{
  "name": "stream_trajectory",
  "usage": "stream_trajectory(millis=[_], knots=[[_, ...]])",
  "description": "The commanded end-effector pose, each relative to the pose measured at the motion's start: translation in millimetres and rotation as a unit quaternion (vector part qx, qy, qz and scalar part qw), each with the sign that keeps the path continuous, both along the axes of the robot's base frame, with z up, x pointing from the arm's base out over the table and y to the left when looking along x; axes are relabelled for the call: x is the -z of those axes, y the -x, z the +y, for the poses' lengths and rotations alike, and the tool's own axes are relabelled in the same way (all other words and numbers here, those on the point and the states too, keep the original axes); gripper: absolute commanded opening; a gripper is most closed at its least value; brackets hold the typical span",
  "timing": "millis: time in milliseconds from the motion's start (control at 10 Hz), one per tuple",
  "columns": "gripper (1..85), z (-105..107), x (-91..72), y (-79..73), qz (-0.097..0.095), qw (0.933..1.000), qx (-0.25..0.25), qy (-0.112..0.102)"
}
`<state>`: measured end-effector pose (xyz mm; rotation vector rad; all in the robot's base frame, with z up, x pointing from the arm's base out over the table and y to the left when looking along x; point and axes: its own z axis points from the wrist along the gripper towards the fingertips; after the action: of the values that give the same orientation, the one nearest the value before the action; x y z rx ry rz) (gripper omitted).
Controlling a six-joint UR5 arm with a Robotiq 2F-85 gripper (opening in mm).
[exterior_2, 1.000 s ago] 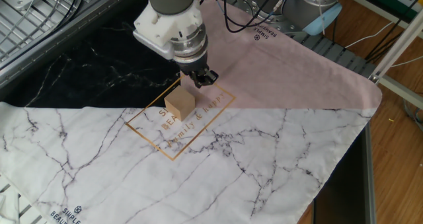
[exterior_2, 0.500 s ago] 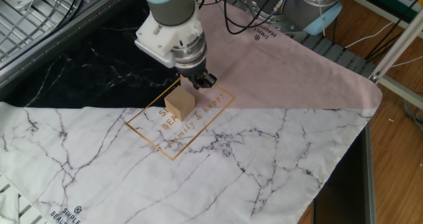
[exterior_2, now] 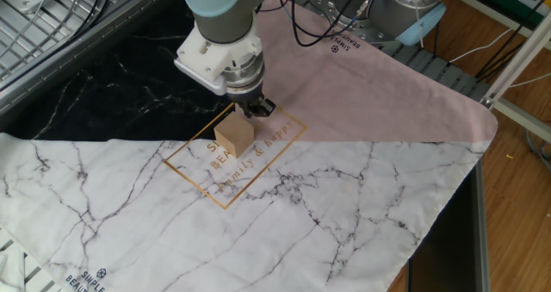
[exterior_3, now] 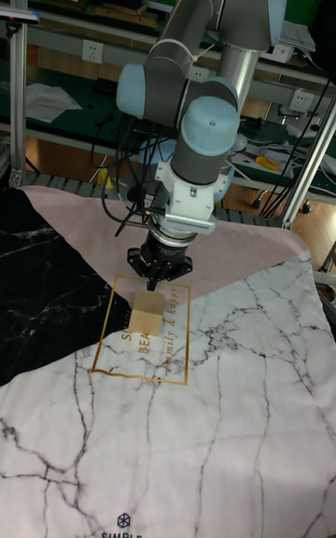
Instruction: Approach and touch the side of the small block
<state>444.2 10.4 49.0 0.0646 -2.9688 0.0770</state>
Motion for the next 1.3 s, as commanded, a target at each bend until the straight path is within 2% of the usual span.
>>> stream_trajectory(millis=[0, 200, 400, 800, 1200], knots=[[1.0, -1.8, 5.7, -6.3, -0.006, 1.0000, 0.001, 0.000], [1.0, -2.6, 4.7, -9.2, -0.008, 1.0000, 0.000, -0.001], [1.0, 4.7, 1.3, -11.4, -0.011, 0.9998, 0.006, -0.016], [1.0, 6.5, -6.0, -16.7, -0.009, 0.9997, 0.006, -0.023], [1.0, 4.4, -16.4, -20.4, 0.000, 0.9998, 0.003, -0.020]])
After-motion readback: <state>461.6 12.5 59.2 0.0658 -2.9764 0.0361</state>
